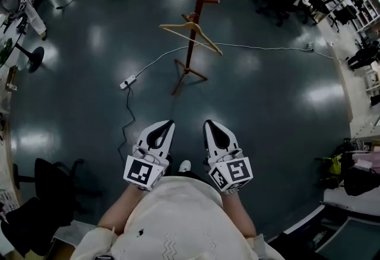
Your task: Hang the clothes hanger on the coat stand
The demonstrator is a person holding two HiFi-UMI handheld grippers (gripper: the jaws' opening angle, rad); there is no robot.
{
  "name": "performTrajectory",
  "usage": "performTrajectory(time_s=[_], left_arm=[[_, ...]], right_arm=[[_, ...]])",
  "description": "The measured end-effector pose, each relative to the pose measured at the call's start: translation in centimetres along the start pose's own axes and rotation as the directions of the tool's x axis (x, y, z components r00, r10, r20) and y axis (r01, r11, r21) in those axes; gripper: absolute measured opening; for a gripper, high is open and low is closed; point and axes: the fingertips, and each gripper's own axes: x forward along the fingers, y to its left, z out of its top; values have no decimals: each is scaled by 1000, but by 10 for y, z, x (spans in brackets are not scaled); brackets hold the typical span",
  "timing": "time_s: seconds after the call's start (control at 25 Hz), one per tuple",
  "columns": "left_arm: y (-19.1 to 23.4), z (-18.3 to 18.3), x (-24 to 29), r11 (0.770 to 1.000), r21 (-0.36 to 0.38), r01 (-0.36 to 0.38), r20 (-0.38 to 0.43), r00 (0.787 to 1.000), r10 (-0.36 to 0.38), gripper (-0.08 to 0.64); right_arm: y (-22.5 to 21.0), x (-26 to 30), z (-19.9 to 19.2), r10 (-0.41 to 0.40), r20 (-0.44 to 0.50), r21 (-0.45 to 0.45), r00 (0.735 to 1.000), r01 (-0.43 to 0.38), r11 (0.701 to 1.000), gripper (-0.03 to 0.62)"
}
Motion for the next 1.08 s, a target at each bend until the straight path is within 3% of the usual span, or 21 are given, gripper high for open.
performTrajectory(time_s=[0.12,0.24,0.48,1.08], left_arm=[[-30,1,-10,1000,15,-12,14,1000,11,12],[-55,-6,-24,999,46,-23,-25,999,24,12],[-83,-11,-44,997,42,-68,4,998,68,12],[-72,-11,-65,996,48,-70,-21,997,71,12]], right_arm=[[0,-27,1,11,10,-7,1000,-11,1000,18],[1,-53,1,28,16,-16,999,-27,999,18],[11,-89,-9,85,3,-73,996,-85,994,18],[45,-81,-13,125,-24,-104,992,-127,986,18]])
